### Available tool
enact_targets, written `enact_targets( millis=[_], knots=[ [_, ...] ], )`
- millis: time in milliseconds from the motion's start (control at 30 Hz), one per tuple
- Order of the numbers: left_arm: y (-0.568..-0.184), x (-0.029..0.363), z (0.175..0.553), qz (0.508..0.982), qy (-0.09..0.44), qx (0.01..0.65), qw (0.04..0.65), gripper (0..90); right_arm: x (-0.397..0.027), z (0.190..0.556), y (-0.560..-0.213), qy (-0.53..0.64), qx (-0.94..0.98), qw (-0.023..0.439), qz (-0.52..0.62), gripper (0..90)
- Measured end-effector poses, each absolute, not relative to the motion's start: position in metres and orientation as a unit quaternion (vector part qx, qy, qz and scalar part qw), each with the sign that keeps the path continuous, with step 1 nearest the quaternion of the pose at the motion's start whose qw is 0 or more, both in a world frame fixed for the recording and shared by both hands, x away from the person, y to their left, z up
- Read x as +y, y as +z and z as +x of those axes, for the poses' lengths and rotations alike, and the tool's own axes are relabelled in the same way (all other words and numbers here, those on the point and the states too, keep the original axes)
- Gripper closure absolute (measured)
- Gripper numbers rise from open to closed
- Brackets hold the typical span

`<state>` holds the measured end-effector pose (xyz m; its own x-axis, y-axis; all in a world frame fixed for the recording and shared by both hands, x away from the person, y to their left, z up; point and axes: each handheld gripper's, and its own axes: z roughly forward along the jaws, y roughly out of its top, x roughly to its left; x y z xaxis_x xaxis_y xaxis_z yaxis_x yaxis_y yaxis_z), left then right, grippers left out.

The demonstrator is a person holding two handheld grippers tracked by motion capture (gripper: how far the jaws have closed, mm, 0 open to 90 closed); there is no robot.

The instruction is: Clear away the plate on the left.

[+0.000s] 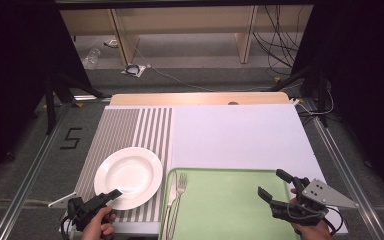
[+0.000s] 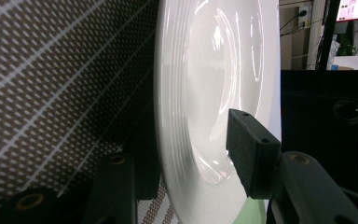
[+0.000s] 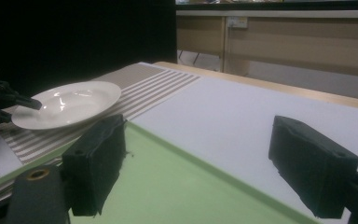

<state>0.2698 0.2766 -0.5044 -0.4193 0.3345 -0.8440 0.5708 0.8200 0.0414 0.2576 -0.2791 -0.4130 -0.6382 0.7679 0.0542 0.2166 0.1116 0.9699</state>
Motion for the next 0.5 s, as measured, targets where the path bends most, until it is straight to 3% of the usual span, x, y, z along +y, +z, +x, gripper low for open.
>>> enact_targets(
  millis=[500],
  knots=[
    [-0.5127,0.2735,0.2713,0.243,-0.136,0.844,0.458,76.1,-0.2790,0.2578,-0.4130,0.568,0.704,0.243,0.350,19.8]
  ],
)
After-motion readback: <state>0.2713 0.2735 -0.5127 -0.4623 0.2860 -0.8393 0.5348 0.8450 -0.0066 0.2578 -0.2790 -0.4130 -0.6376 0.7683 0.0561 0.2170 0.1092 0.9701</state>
